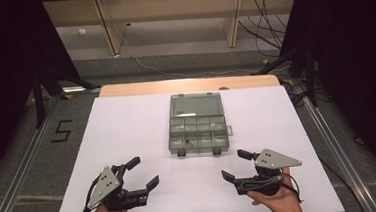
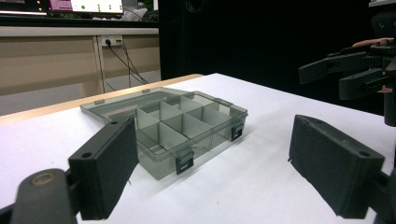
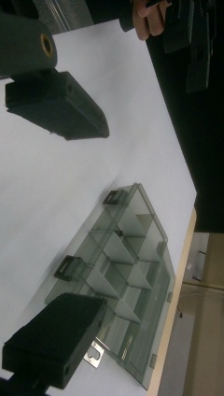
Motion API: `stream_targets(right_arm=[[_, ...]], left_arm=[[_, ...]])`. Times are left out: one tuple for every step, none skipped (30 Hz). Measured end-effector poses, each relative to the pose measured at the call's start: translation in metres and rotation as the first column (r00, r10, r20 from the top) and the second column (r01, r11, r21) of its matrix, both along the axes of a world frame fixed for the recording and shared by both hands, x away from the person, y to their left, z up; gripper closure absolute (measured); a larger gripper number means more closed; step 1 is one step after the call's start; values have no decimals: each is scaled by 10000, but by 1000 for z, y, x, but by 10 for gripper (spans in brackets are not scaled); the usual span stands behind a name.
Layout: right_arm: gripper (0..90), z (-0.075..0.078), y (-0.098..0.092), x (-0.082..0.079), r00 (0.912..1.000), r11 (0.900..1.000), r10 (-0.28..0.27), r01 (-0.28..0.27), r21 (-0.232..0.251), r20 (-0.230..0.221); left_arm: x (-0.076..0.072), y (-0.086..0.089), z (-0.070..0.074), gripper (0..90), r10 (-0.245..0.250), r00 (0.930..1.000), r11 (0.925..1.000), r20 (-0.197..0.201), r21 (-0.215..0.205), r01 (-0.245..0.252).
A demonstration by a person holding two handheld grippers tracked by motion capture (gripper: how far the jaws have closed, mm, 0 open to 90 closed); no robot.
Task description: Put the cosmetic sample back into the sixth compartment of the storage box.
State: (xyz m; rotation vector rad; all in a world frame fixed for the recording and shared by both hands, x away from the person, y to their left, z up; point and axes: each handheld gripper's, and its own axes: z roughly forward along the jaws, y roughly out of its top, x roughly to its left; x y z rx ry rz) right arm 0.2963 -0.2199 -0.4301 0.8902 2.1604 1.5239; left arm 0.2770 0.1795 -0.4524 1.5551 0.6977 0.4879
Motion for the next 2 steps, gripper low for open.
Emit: stream_targets(right_arm=[[160, 0, 0, 0, 10000, 10000, 0, 0, -1, 0], [160, 0, 0, -1, 9999, 10000, 6, -6, 35, -140]], left_arm=[[0, 0, 0, 150, -2, 10000, 10000, -1, -3, 2], [0, 0, 0, 150, -2, 10000, 10000, -1, -3, 2]])
